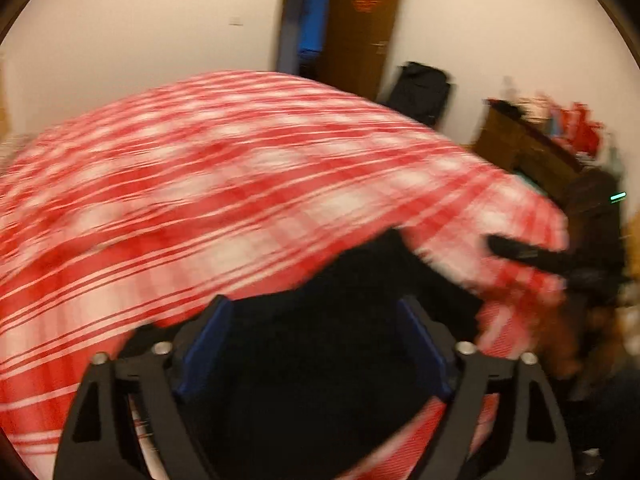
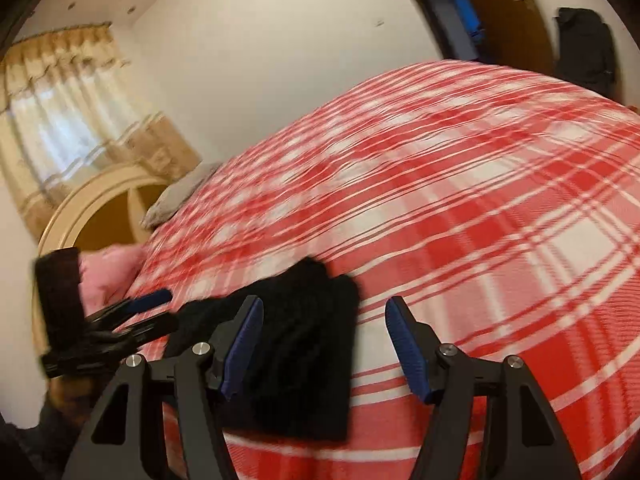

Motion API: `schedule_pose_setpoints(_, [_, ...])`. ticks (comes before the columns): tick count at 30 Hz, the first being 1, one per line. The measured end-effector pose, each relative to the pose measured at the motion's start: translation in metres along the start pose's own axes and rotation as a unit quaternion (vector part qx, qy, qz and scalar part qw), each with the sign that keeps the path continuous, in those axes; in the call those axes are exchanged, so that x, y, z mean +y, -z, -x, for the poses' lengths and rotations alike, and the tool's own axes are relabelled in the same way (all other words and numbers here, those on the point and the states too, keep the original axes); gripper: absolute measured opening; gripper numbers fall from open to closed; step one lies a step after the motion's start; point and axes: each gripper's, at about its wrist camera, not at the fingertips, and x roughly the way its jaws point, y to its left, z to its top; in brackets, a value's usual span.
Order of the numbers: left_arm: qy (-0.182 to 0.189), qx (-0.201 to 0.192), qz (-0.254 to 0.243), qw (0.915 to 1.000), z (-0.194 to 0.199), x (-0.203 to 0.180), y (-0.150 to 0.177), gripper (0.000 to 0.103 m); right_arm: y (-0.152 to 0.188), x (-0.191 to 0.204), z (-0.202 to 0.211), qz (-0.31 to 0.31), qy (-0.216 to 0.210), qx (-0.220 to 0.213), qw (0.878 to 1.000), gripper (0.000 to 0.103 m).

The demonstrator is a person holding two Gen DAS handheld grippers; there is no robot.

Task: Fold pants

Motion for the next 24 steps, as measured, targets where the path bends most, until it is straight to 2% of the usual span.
schedule_pose_setpoints(2, [-0.038,0.008,0.017,0.9991,-0.003,0.022,0.012,0.091,0.004,0.015,-0.009,0.009,0.002,0.02,1.0,0.065])
schedule_pose_setpoints(7, [-0.046,0.024,0.096,0.994,-0.009,0.061,0.034,0.091,0.023,0.045,-0.036,0.067,0.041,0.086,0.993,0.064])
schedule_pose_setpoints(9, [-0.052,0.032,0.107,0.9923,-0.014,0.067,0.04,0.091,0.031,0.046,-0.044,0.087,0.074,0.11,0.987,0.031])
schedule_pose_setpoints(10, [-0.054,0.035,0.111,0.9917,-0.016,0.068,0.042,0.091,0.033,0.042,-0.043,0.085,0.08,0.115,0.987,0.017])
schedule_pose_setpoints(12, [-0.055,0.037,0.114,0.9913,-0.02,0.069,0.044,0.093,0.032,0.031,-0.038,0.056,0.062,0.117,0.99,0.017])
schedule_pose_setpoints(13, [-0.055,0.036,0.111,0.9917,-0.022,0.071,0.047,0.098,0.03,0.024,-0.036,0.035,0.05,0.116,0.991,0.017])
schedule_pose_setpoints(14, [-0.063,0.038,0.106,0.9916,-0.025,0.071,0.049,0.099,0.031,0.009,-0.035,-0.009,0.029,0.119,0.992,0.017])
schedule_pose_setpoints(16, [-0.067,0.045,0.107,0.991,-0.032,0.075,0.054,0.099,0.036,-0.014,-0.038,-0.072,0.001,0.131,0.989,0.017])
schedule_pose_setpoints(18, [-0.059,0.055,0.114,0.9902,-0.039,0.079,0.059,0.1,0.041,-0.029,-0.039,-0.107,-0.019,0.133,0.985,0.016])
schedule_pose_setpoints(20, [-0.057,0.05,0.117,0.9903,-0.037,0.079,0.059,0.101,0.043,-0.025,-0.034,-0.097,-0.019,0.127,0.987,0.016])
schedule_pose_setpoints(24, [-0.064,0.044,0.115,0.9903,-0.031,0.08,0.054,0.1,0.038,-0.006,-0.028,-0.036,0.023,0.126,0.991,0.018])
